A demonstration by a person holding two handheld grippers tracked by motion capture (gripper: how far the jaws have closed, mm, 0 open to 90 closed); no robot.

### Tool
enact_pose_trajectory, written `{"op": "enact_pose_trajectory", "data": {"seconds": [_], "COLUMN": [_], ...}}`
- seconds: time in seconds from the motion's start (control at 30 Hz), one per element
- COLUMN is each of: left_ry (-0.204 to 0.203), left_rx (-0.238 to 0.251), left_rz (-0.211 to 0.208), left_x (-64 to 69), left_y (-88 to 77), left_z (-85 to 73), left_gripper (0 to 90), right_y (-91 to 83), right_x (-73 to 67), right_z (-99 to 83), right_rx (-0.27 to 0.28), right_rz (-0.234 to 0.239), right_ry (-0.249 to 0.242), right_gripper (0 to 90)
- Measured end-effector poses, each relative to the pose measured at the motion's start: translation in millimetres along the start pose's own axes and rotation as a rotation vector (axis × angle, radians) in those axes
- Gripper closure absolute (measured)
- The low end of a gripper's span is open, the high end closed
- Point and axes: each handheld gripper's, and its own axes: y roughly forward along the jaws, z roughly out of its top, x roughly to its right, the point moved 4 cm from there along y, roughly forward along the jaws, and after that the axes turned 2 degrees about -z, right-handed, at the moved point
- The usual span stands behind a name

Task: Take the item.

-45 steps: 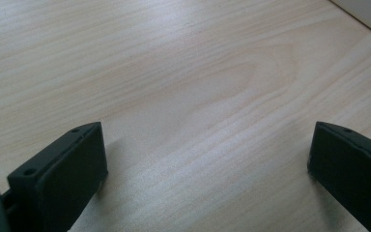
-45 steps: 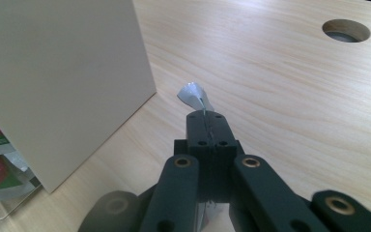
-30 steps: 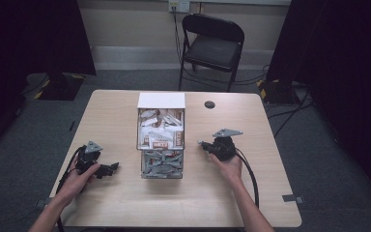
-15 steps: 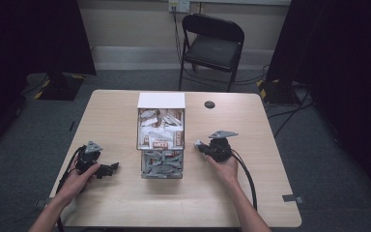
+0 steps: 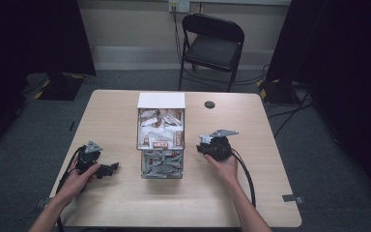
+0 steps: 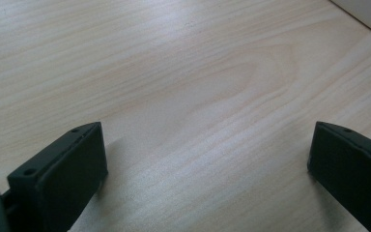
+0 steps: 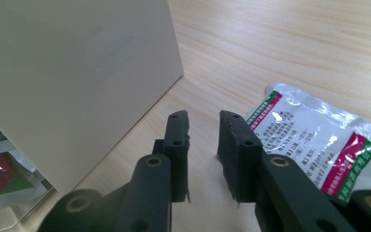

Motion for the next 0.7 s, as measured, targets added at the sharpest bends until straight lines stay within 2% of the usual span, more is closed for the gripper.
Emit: {"op": "enact_pose_trajectory", "data": {"seconds": [0.13,0.23,0.27,0.3,0.53,0.63,0.7], "left_ry": [0.0,0.001,0.001,-0.001,-0.004,-0.002,-0.004], "left_rx": [0.0,-0.001,-0.001,0.0,0.002,0.0,0.002], "left_rz": [0.0,0.0,0.0,-0.002,-0.002,-0.001,-0.002], "left_x": [0.0,0.0,0.0,0.1,0.3,0.1,0.3], "left_y": [0.0,0.0,0.0,0.1,0.2,0.1,0.2], "left_z": [0.0,0.0,0.0,0.0,0.0,0.0,0.0], "left_gripper": [0.0,0.0,0.0,0.0,0.0,0.0,0.0], "right_y": [-1.6,-4.7,-4.7,-7.7,-20.9,-30.8,-34.1], "right_x": [0.7,1.2,1.2,1.3,2.6,3.0,3.2], "right_z": [2.3,4.0,4.0,4.7,7.4,9.0,9.6], "right_rx": [0.007,0.015,0.015,0.022,0.043,0.054,0.059], "right_rz": [-0.001,0.0,0.0,-0.002,-0.005,-0.012,-0.016], "right_ry": [0.005,0.011,0.011,0.016,0.021,0.029,0.032], "right_gripper": [69.5,62.2,62.2,58.5,49.1,41.1,39.7]}}
